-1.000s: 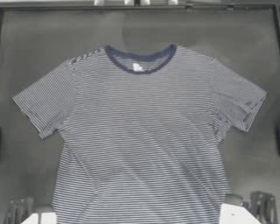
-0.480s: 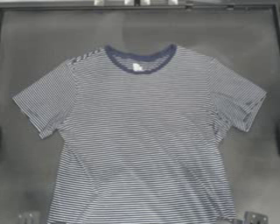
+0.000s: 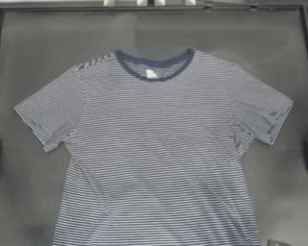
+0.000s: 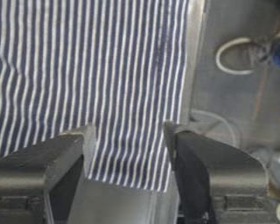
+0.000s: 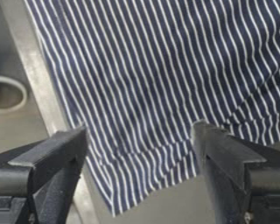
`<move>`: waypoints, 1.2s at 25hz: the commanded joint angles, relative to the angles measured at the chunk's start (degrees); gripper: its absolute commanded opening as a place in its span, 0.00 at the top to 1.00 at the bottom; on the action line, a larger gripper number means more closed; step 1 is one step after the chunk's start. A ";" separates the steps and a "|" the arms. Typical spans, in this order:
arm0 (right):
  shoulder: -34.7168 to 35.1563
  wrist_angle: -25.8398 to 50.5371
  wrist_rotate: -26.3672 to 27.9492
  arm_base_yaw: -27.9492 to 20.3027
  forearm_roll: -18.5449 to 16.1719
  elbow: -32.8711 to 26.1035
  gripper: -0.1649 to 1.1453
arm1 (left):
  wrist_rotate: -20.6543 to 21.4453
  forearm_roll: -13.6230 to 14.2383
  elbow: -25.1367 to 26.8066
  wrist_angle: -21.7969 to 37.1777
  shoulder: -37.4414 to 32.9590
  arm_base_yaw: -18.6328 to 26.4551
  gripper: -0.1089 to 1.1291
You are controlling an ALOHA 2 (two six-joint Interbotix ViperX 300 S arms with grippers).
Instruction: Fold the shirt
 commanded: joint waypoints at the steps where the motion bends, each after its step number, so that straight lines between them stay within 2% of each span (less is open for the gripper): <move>1: -0.26 -0.26 0.26 0.18 0.00 -1.67 0.13 | -0.26 -0.62 -1.58 -0.18 0.09 -0.35 0.23; 17: 2.99 0.62 0.18 0.44 0.79 -1.58 0.13 | -0.79 -0.70 -1.58 0.00 3.78 -0.44 0.23; 30: 5.98 2.02 -0.88 0.35 2.90 -2.37 0.13 | -0.88 -0.70 -1.67 3.69 5.98 -0.35 0.23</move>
